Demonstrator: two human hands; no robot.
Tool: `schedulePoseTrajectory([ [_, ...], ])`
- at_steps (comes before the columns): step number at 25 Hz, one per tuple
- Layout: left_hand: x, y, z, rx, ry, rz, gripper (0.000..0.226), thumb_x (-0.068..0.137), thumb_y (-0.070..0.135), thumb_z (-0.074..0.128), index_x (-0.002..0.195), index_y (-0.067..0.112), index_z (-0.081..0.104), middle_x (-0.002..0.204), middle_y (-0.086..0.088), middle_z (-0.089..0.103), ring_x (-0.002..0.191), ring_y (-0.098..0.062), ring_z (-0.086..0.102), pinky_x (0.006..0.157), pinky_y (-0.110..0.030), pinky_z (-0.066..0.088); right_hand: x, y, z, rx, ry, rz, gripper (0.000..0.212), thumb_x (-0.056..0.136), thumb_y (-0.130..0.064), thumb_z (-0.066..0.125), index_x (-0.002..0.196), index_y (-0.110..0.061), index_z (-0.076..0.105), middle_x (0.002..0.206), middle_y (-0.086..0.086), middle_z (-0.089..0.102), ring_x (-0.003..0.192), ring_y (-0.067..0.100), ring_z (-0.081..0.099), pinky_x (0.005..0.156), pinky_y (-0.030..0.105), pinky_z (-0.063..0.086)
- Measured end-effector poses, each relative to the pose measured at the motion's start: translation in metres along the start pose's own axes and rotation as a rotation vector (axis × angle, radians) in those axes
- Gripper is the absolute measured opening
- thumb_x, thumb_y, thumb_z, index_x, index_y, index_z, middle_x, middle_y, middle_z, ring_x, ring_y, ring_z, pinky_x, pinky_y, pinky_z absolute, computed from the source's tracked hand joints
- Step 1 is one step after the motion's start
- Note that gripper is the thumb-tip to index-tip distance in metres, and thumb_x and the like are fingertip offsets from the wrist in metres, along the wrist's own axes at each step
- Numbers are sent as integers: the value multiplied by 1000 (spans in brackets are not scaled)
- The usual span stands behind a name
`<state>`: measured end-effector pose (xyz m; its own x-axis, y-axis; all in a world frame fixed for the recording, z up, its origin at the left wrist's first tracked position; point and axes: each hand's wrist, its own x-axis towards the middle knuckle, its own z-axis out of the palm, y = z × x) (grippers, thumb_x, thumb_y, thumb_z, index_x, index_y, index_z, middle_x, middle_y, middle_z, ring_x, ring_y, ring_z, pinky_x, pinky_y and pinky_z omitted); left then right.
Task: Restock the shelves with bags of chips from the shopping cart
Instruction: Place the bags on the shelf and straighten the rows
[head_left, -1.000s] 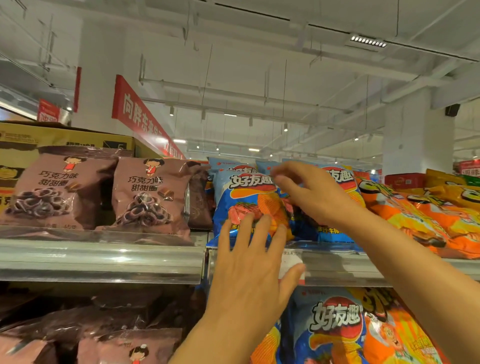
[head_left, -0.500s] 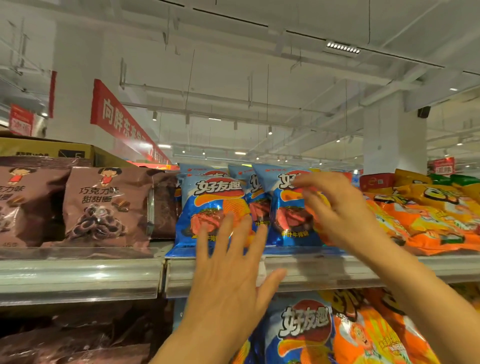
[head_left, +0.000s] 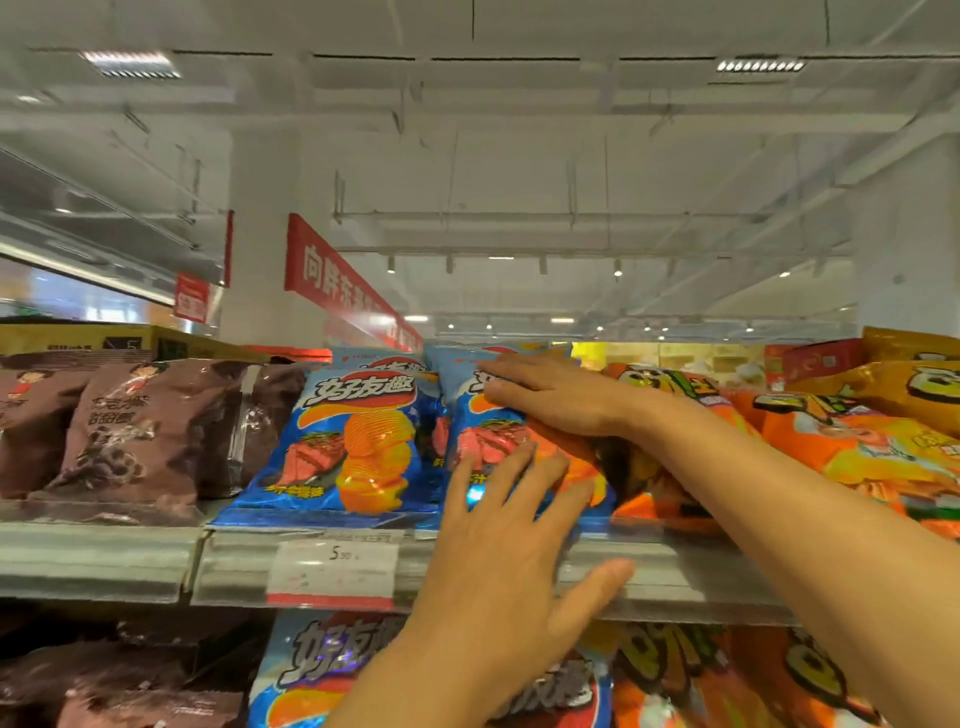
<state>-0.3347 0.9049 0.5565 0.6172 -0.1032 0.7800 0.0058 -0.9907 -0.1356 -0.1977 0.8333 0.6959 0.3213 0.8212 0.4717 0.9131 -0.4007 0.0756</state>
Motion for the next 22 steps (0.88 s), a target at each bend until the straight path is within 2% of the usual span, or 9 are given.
schedulePoseTrajectory([
  [3, -8, 9, 3, 15, 72, -32, 61, 91, 75, 34, 144, 48, 46, 149, 17, 46, 143, -8, 35, 123, -46, 12, -1, 3, -2, -61, 4, 12, 61, 103, -57, 34, 158, -31, 28, 167, 1, 25, 153, 25, 23, 124, 44, 16],
  [6, -9, 19, 7, 2, 209, -87, 53, 89, 67, 44, 125, 35, 67, 129, 11, 58, 125, -8, 49, 116, -51, 26, -42, 3, -5, -103, 180, -32, 63, 99, -60, 42, 155, -34, 31, 164, -1, 29, 151, 25, 23, 120, 56, 20],
  [8, 2, 39, 8, 6, 292, -73, 51, 90, 60, 49, 122, 26, 70, 129, 4, 60, 125, -16, 52, 111, -55, 34, -89, 16, -10, -76, 332, -106, 54, 100, -49, 46, 151, -30, 41, 156, -1, 40, 146, 22, 30, 119, 50, 25],
  [11, 27, 78, 19, -6, 286, 111, 58, 91, 54, 53, 135, 18, 64, 142, -4, 57, 136, -26, 50, 109, -52, 43, -155, 47, -17, -38, 377, 2, 46, 101, -42, 45, 145, -31, 49, 146, -4, 48, 139, 18, 38, 115, 39, 31],
  [13, 38, 94, 28, 20, 241, 162, 61, 92, 56, 50, 138, 17, 62, 142, -5, 59, 134, -28, 53, 105, -50, 48, -192, 61, -14, -56, 409, 137, 44, 99, -49, 38, 138, -35, 53, 135, -7, 51, 131, 17, 43, 108, 39, 38],
  [15, 40, 98, 33, 60, 220, 144, 61, 92, 58, 46, 135, 19, 64, 135, -3, 64, 128, -28, 59, 101, -49, 51, -221, 69, -4, -159, 385, 277, 54, 95, -64, 26, 137, -41, 52, 137, -8, 48, 134, 20, 40, 111, 42, 35],
  [17, 38, 97, 37, 72, 234, 133, 61, 91, 60, 44, 133, 20, 66, 131, -1, 67, 122, -27, 63, 104, -42, 48, -239, 77, 7, -224, 277, 434, 76, 82, -79, 4, 148, -52, 30, 160, -7, 25, 151, 25, 14, 123, 49, 18],
  [19, 35, 96, 43, 100, 242, 126, 63, 90, 62, 44, 133, 21, 66, 130, -2, 67, 122, -27, 62, 103, -40, 40, -247, 83, 19, -236, 190, 499, 85, 73, -84, -9, 152, -57, 3, 168, -11, -5, 154, 24, -12, 125, 50, 0],
  [22, 36, 97, 48, 93, 222, 97, 65, 91, 64, 43, 134, 21, 66, 131, -2, 65, 123, -28, 58, 102, -45, 42, -245, 81, 23, -224, 190, 505, 82, 75, -86, -8, 150, -55, -17, 168, -6, -15, 153, 25, -22, 123, 48, -7],
])
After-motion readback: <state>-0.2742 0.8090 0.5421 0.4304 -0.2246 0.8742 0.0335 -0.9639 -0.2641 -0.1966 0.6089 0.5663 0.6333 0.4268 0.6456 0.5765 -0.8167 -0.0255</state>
